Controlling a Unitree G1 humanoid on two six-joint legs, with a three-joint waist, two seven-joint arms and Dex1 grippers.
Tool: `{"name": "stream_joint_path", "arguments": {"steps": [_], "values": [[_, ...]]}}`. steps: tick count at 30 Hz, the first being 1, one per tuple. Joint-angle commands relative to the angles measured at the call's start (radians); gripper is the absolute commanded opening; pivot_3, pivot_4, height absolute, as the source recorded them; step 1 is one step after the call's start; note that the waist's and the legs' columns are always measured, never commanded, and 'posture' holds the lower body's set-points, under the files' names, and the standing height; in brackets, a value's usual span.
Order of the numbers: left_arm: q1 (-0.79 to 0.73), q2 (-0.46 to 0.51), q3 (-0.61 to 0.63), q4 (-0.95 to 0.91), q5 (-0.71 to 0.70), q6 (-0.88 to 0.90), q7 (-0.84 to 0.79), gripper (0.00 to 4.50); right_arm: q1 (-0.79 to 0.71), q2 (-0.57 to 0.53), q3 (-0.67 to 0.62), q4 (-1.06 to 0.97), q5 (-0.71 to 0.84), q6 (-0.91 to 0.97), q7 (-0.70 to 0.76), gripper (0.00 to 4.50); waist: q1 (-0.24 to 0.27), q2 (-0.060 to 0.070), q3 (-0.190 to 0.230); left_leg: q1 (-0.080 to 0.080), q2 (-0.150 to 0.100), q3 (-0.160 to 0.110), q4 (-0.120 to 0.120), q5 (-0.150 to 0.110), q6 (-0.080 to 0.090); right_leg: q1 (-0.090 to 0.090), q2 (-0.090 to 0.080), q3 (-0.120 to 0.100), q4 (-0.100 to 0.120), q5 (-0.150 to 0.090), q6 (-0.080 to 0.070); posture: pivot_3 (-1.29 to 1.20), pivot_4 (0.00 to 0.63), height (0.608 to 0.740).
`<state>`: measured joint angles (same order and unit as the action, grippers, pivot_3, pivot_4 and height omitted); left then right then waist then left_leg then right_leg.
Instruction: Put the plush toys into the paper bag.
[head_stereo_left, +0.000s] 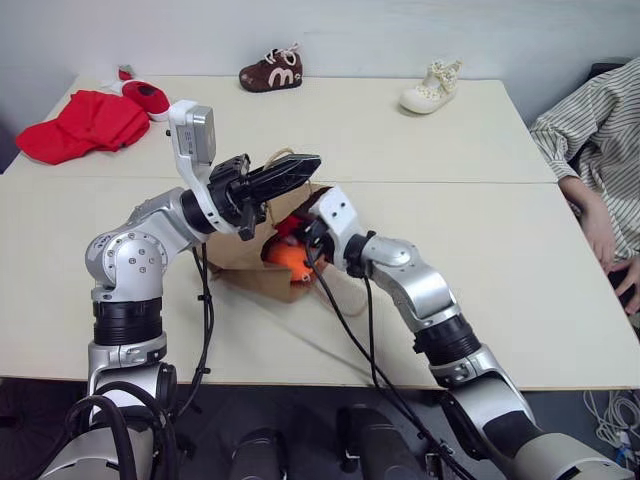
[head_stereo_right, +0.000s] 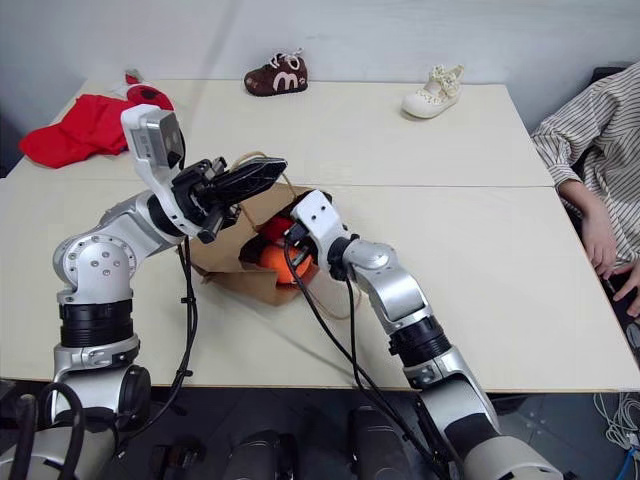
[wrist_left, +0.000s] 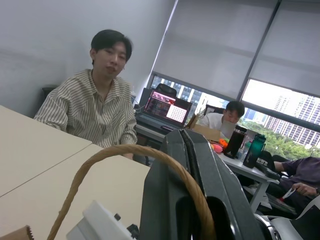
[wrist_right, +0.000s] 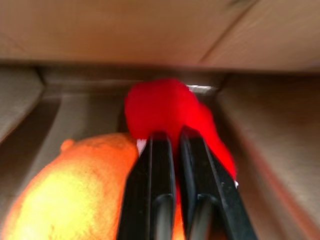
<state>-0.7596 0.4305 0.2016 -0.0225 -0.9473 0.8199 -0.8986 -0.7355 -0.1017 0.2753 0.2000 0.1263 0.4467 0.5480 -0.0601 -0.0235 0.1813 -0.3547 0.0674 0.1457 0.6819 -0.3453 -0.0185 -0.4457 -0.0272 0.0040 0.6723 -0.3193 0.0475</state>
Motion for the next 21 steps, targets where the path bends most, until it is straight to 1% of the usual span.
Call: {"name": "stream_joint_path", "arguments": {"steps": [1, 3, 4, 5, 6, 8, 9, 11, 14, 15, 17, 18, 19, 21], "values": [[-0.008, 0.005, 0.024, -0.013, -0.019, -0.016, -0.007, 0.0, -0.025, -0.001, -0.004, -0.019, -0.016, -0.065, 0.016, 1.57, 0.0, 0.0, 0.0, 0.0, 0.0, 0.0, 0.0, 0.0, 0.0, 0.0, 0.0, 0.0, 0.0, 0.0, 0.0, 0.0, 0.15, 0.74], [-0.001, 0.004, 0.031, -0.018, -0.02, -0.021, -0.001, 0.0, -0.019, -0.03, -0.037, -0.077, 0.037, -0.038, 0.079, 2.23, 0.0, 0.0, 0.0, 0.0, 0.0, 0.0, 0.0, 0.0, 0.0, 0.0, 0.0, 0.0, 0.0, 0.0, 0.0, 0.0, 0.15, 0.74], [0.003, 0.005, 0.034, -0.021, -0.018, -0.024, 0.0, 0.0, -0.013, -0.055, -0.056, -0.118, 0.08, -0.017, 0.134, 2.66, 0.0, 0.0, 0.0, 0.0, 0.0, 0.0, 0.0, 0.0, 0.0, 0.0, 0.0, 0.0, 0.0, 0.0, 0.0, 0.0, 0.15, 0.74], [0.006, 0.005, 0.035, -0.024, -0.016, -0.026, 0.001, 0.0, -0.009, -0.072, -0.067, -0.146, 0.11, -0.004, 0.171, 2.95, 0.001, 0.0, 0.0, 0.0, 0.0, 0.0, 0.0, 0.0, 0.0, 0.0, 0.0, 0.0, 0.0, 0.0, 0.0, 0.0, 0.15, 0.74], [0.01, 0.006, 0.037, -0.026, -0.015, -0.028, 0.002, 0.0, 0.0, -0.096, -0.09, -0.185, 0.158, 0.002, 0.22, 3.38, 0.002, 0.0, 0.0, 0.0, 0.0, 0.0, 0.0, 0.0, 0.0, 0.0, 0.0, 0.0, 0.0, 0.0, 0.0, 0.0, 0.15, 0.74], [0.016, 0.006, 0.04, -0.031, -0.015, -0.031, 0.004, 0.0, 0.023, -0.144, -0.142, -0.259, 0.262, 0.057, 0.297, 4.09, 0.004, 0.0, 0.0, -0.001, 0.0, -0.001, 0.0, 0.0, 0.0, 0.0, 0.0, -0.001, -0.001, 0.0, 0.0, 0.0, 0.15, 0.74], [0.02, 0.006, 0.041, -0.033, -0.014, -0.034, 0.006, 0.0, 0.04, -0.172, -0.172, -0.296, 0.319, 0.083, 0.339, 4.38, 0.005, 0.0, 0.0, -0.001, 0.0, -0.001, 0.0, 0.0, 0.0, 0.0, 0.0, -0.001, -0.001, 0.0, 0.0, 0.0, 0.15, 0.74], [0.026, 0.003, 0.04, -0.041, -0.014, -0.039, 0.011, 0.0, 0.079, -0.233, -0.223, -0.348, 0.405, 0.154, 0.388, 4.38, 0.008, 0.0, 0.0, -0.001, 0.0, -0.001, 0.0, 0.0, 0.0, 0.0, 0.0, -0.001, -0.001, 0.0, 0.0, 0.0, 0.15, 0.74], [0.034, 0.002, 0.04, -0.054, -0.017, -0.044, 0.017, 0.0, 0.135, -0.319, -0.267, -0.397, 0.481, 0.25, 0.414, 4.38, 0.008, 0.0, 0.0, -0.001, 0.0, -0.001, 0.0, -0.001, 0.001, 0.001, -0.001, -0.001, -0.002, 0.0, 0.0, 0.0, 0.15, 0.74], [0.04, 0.003, 0.042, -0.062, -0.021, -0.042, 0.017, 0.0, 0.178, -0.379, -0.278, -0.415, 0.504, 0.323, 0.423, 4.38, 0.008, 0.0, 0.0, -0.001, 0.0, -0.001, 0.0, -0.001, 0.001, 0.001, -0.001, -0.001, -0.002, 0.0, 0.0, 0.0, 0.15, 0.74], [0.052, 0.008, 0.041, -0.079, -0.027, -0.036, 0.016, 0.0, 0.258, -0.479, -0.266, -0.421, 0.489, 0.439, 0.395, 4.38, 0.008, 0.0, 0.0, 0.0, 0.0, -0.001, -0.001, -0.001, 0.001, 0.001, 0.0, -0.001, -0.003, 0.0, 0.0, 0.0, 0.15, 0.74], [0.056, 0.01, 0.041, -0.084, -0.028, -0.035, 0.016, 0.0, 0.281, -0.5, -0.247, -0.414, 0.474, 0.463, 0.375, 4.38, 0.009, 0.0, 0.0, 0.0, 0.0, -0.001, -0.002, -0.001, 0.001, 0.001, 0.0, -0.001, -0.004, 0.0, 0.0, 0.0, 0.15, 0.74], [0.059, 0.01, 0.04, -0.086, -0.029, -0.034, 0.015, 0.0, 0.293, -0.497, -0.232, -0.405, 0.463, 0.464, 0.356, 4.38, 0.01, 0.0, 0.0, -0.001, 0.0, -0.001, -0.002, -0.001, 0.001, 0.001, 0.0, -0.001, -0.005, 0.0, 0.0, 0.0, 0.15, 0.74], [0.059, 0.01, 0.038, -0.087, -0.028, -0.035, 0.017, 0.0, 0.297, -0.463, -0.214, -0.383, 0.458, 0.486, 0.313, 4.38, 0.001, -0.001, 0.0, -0.001, 0.0, -0.001, -0.002, -0.001, 0.001, 0.001, 0.0, 0.0, -0.004, 0.0, 0.0, 0.0, 0.15, 0.74]]}}
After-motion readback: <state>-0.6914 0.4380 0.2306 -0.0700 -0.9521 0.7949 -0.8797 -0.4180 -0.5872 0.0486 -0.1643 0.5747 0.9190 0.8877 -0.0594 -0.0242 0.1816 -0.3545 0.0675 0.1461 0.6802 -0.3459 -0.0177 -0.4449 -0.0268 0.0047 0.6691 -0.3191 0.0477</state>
